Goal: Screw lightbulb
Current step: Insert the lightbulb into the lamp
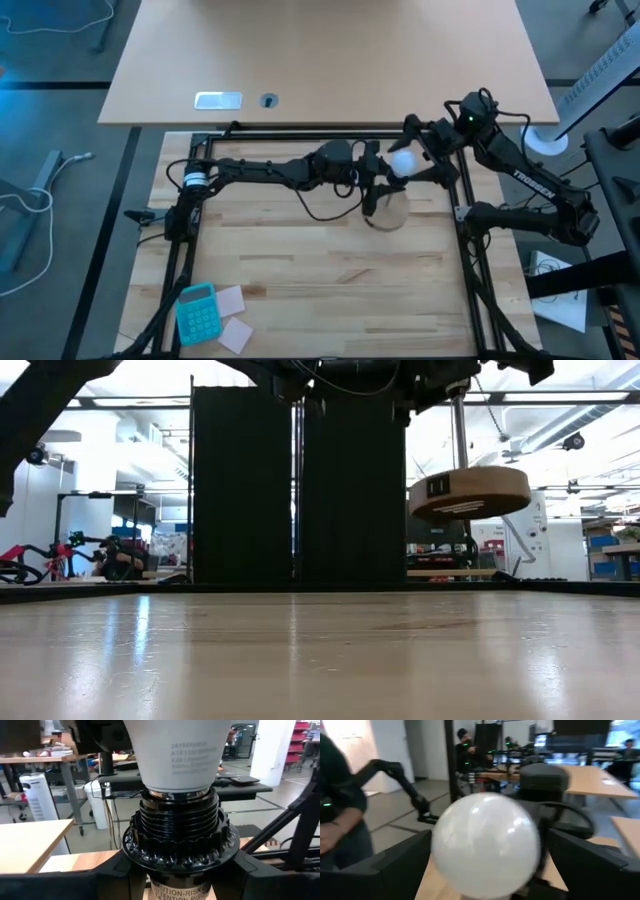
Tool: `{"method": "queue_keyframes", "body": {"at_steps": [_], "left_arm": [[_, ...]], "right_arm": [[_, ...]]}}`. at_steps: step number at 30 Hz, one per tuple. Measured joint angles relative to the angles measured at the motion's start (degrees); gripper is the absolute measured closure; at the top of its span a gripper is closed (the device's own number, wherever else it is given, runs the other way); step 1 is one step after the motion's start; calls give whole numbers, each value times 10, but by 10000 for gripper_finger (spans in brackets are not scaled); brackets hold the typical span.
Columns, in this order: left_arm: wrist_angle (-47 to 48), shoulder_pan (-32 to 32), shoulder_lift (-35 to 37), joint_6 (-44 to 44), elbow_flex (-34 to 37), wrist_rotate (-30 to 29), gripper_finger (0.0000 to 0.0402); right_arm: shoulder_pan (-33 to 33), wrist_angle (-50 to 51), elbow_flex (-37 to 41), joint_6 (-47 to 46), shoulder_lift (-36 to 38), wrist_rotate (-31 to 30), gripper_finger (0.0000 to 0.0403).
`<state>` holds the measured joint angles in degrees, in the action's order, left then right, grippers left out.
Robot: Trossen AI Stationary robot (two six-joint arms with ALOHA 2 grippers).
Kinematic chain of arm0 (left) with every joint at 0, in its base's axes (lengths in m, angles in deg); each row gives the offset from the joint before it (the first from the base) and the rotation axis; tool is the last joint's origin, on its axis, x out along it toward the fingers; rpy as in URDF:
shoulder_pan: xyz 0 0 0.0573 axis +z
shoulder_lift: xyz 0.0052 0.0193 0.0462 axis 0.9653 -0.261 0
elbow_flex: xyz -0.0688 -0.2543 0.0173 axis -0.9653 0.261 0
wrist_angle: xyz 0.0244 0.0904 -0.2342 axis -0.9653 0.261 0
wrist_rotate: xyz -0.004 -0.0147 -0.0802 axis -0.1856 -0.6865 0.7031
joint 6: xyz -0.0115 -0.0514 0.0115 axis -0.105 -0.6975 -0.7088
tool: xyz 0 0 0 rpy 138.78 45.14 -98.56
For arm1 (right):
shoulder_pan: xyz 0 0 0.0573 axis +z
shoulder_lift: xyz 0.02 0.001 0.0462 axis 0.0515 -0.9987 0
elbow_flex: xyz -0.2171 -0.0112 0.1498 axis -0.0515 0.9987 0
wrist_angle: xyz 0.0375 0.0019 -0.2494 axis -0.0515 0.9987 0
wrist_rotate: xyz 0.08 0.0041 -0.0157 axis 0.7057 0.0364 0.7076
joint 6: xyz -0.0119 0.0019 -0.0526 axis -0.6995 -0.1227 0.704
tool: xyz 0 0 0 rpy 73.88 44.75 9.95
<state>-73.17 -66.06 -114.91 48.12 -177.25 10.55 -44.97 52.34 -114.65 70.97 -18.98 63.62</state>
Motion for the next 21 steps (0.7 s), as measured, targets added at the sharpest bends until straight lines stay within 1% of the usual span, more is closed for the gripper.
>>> {"method": "queue_keyframes", "body": {"at_steps": [2, 5, 8, 12, 15, 17, 21], "left_arm": [[0, -1, 0, 1, 0, -3, 243], [1, -1, 0, -1, 1, -6, 243], [1, -2, 0, -3, 1, -6, 243], [1, -2, 0, -3, 1, -9, 243], [2, -2, 0, -2, 1, -44, 243], [2, 4, 0, -6, 1, -69, 243], [2, 26, -1, -15, 1, -107, 243]], "right_arm": [[0, 0, 0, -1, -4, 18, 20], [1, 0, 0, -6, -8, 22, 33], [1, -6, 0, -6, -9, 25, 57], [1, -15, 0, -6, -10, 21, 102], [1, -15, 0, -11, -10, -11, 135], [1, -15, 0, -10, -10, -48, 153], [0, -15, 0, 5, -10, -140, 166]]}}
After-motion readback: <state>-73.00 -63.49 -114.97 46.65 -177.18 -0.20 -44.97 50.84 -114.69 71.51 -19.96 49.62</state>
